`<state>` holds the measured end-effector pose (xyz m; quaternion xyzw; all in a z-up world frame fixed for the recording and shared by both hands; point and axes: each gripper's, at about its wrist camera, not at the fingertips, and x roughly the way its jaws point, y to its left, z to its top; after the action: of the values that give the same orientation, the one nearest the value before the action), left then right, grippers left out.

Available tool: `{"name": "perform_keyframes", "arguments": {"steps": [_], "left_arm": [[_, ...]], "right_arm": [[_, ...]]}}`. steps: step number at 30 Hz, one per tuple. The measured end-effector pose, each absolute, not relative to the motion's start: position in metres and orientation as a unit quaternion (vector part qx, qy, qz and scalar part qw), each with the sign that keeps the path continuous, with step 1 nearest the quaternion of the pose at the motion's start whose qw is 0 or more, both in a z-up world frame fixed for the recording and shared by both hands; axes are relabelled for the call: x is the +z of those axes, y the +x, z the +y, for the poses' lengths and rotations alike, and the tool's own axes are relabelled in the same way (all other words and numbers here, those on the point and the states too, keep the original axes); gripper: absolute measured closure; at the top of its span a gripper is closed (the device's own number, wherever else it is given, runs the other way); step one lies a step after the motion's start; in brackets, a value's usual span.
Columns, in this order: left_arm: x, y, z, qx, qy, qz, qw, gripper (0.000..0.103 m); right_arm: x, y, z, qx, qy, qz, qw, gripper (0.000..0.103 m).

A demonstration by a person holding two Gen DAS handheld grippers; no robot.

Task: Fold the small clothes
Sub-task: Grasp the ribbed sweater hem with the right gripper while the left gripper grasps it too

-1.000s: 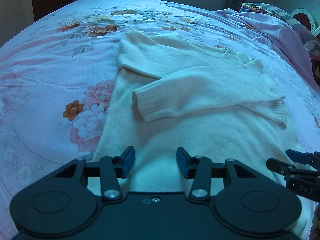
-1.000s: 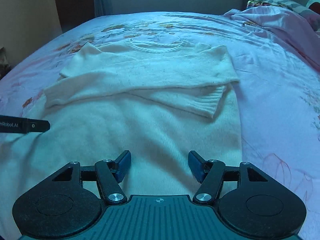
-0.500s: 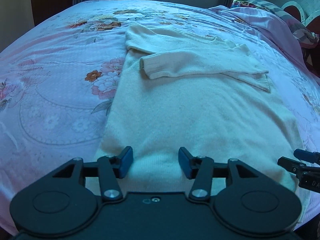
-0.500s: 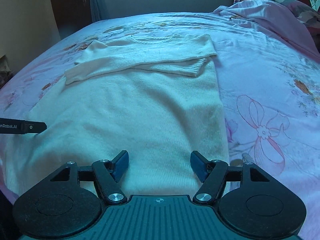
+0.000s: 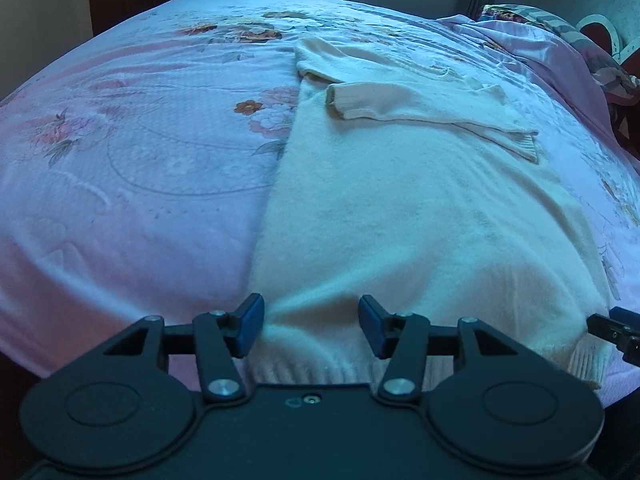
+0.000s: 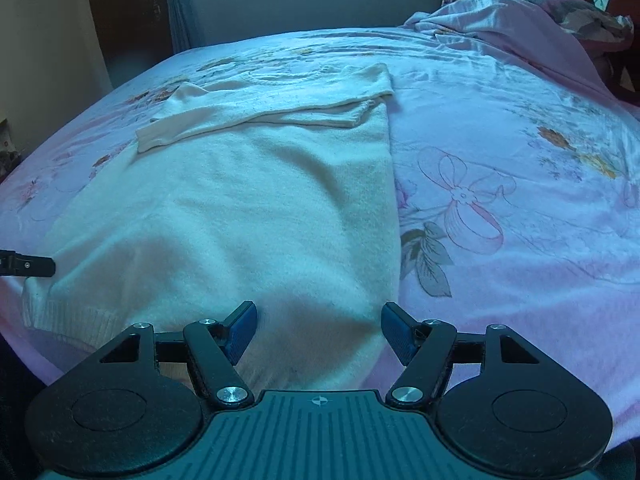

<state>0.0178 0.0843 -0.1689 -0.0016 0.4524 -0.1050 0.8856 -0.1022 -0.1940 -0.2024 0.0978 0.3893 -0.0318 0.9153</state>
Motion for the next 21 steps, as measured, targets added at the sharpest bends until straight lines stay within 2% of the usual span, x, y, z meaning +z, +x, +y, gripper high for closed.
{"name": "perform_keyframes", "arguments": {"steps": [2, 5, 9, 10, 11, 12, 13, 14, 18, 19, 21], "left_arm": [[-0.175, 0.015, 0.092, -0.093, -0.01, 0.464, 0.881, 0.041], [-0.183, 0.014, 0.097, -0.099, -0.018, 0.471, 0.876, 0.041], [-0.188, 0.013, 0.103, -0.103, -0.046, 0.475, 0.872, 0.046], [-0.189, 0.013, 0.104, -0.107, -0.054, 0.477, 0.871, 0.054], [-0.189, 0.012, 0.105, -0.11, -0.06, 0.479, 0.869, 0.061], [-0.189, 0.012, 0.106, -0.111, -0.066, 0.48, 0.868, 0.063], [-0.189, 0.011, 0.108, -0.113, -0.072, 0.48, 0.867, 0.07], [-0.189, 0.011, 0.109, -0.116, -0.08, 0.481, 0.865, 0.08], [-0.189, 0.012, 0.108, -0.124, -0.093, 0.483, 0.862, 0.092], [-0.187, 0.011, 0.107, -0.125, -0.091, 0.481, 0.863, 0.095], [-0.182, 0.011, 0.106, -0.124, -0.086, 0.472, 0.868, 0.096]], "right_arm": [[-0.207, -0.107, -0.199, -0.039, 0.107, 0.402, 0.909, 0.035], [-0.212, -0.112, -0.203, -0.03, 0.137, 0.409, 0.902, 0.035], [-0.212, -0.114, -0.199, -0.019, 0.15, 0.411, 0.899, 0.035], [-0.213, -0.115, -0.199, -0.018, 0.155, 0.412, 0.898, 0.038], [-0.213, -0.116, -0.2, -0.018, 0.16, 0.413, 0.897, 0.053], [-0.214, -0.116, -0.201, -0.018, 0.169, 0.415, 0.894, 0.063], [-0.215, -0.117, -0.204, -0.015, 0.186, 0.417, 0.89, 0.079], [-0.216, -0.118, -0.208, -0.013, 0.204, 0.418, 0.885, 0.086], [-0.218, -0.118, -0.213, -0.008, 0.231, 0.42, 0.877, 0.088], [-0.216, -0.118, -0.213, -0.002, 0.233, 0.419, 0.877, 0.096], [-0.208, -0.12, -0.208, -0.011, 0.185, 0.411, 0.893, 0.097]]}}
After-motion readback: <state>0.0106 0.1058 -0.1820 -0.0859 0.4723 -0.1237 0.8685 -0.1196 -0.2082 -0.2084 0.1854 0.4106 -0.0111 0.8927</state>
